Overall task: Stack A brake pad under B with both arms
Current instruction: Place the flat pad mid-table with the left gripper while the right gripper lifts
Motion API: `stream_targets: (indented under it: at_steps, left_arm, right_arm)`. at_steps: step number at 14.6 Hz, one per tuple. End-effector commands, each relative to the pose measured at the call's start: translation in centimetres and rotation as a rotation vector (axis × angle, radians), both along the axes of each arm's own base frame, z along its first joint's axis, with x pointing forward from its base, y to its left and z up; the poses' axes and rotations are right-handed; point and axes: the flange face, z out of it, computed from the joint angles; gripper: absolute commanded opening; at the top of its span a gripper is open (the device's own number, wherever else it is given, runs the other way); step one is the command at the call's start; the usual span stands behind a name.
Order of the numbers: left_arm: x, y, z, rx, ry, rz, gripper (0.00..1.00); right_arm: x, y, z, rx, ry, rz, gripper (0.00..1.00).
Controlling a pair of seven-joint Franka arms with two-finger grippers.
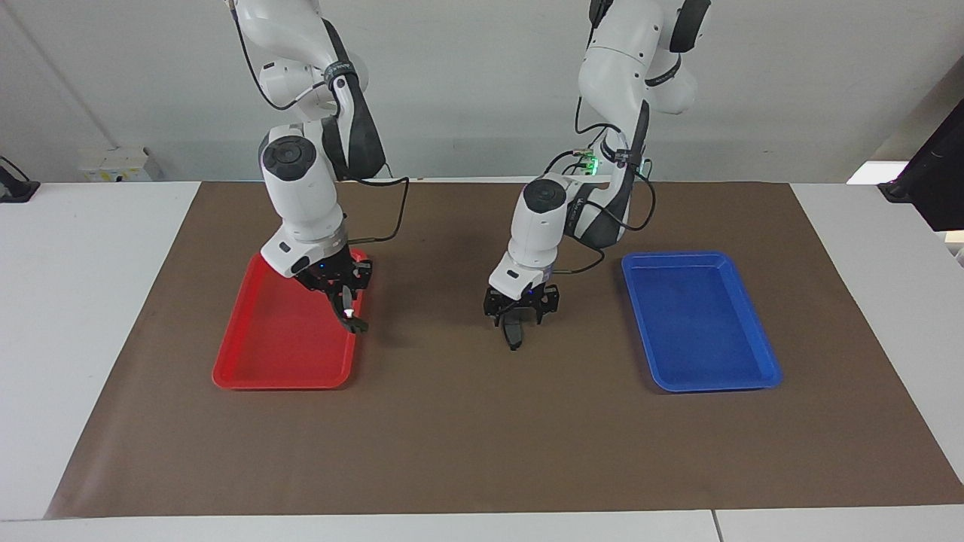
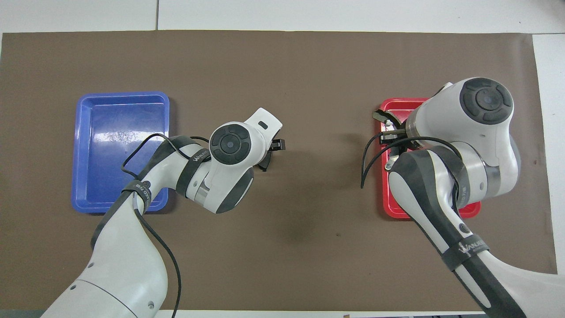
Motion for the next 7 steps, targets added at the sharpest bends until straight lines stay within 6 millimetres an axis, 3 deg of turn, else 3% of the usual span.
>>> stream_targets:
  at_steps: [1,4,7]
  left_arm:
    - [1.9,5.2,4.6,0.017,0.003,-0.016,1.00]
    - [4.8,13.3,8.3,0.056,0.014,-0.139,1.00]
    - [6.4,20.8,11.4,0.083,0.029,-0.213,1.00]
  right_arm:
    - [1.0,3.6,0.7,0.046,0.013,-0.055,0.00]
    - [0.9,8.4,0.4,0.052,0.018,-0.096,0.00]
    - [2.4,16.1,-1.5,0.055,0.023,-0.115,0.00]
